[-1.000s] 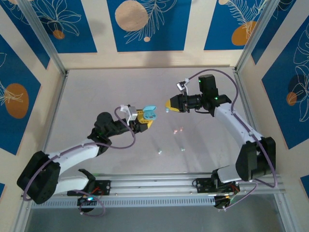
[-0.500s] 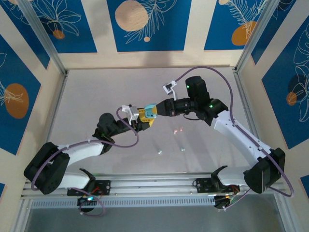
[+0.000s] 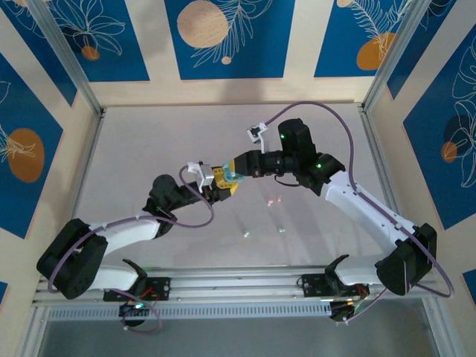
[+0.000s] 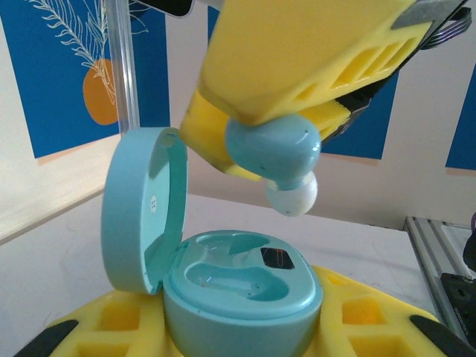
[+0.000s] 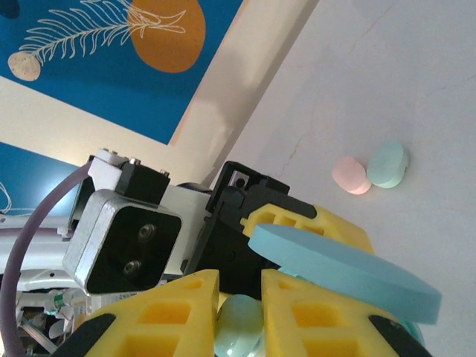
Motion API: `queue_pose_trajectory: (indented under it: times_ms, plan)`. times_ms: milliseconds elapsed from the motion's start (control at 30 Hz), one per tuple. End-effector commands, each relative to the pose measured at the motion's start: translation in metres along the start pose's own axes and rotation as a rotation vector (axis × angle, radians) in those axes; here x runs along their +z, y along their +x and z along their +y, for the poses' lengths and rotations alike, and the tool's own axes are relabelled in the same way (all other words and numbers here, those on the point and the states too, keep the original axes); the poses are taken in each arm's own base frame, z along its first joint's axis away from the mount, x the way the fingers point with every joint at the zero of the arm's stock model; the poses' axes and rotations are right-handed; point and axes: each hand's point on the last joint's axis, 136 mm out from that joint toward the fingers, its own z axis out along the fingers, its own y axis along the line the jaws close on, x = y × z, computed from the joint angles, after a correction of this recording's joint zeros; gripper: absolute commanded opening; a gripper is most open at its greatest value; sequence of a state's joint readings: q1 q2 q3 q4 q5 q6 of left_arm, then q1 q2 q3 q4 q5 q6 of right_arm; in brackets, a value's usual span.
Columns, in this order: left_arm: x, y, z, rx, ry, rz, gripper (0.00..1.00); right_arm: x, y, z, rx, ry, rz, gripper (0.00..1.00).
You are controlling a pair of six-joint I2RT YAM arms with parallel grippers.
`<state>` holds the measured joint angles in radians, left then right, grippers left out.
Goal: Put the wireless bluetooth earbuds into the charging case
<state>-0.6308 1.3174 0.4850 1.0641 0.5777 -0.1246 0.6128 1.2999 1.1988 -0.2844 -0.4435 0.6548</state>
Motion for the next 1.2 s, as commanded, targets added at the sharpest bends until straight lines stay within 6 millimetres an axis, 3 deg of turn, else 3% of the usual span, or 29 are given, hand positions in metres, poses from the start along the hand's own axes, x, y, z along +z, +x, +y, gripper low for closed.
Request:
queue_pose_trajectory:
  times_ms: [0,600,1167]
  plan:
    - [0.0,-0.019,-0.006,0.031,0.017,-0.067,0.22,0.006,-0.005,-0.001,0.001,0.012,-0.02,0.22]
    - [0.002,-0.028,-0.004,0.01,0.0,-0.1,0.22,0.02,0.003,-0.016,-0.019,0.081,-0.007,0.22]
    - [0.001,-0.036,-0.004,-0.002,0.003,-0.137,0.22,0.012,-0.005,-0.013,-0.152,0.164,-0.149,0.22]
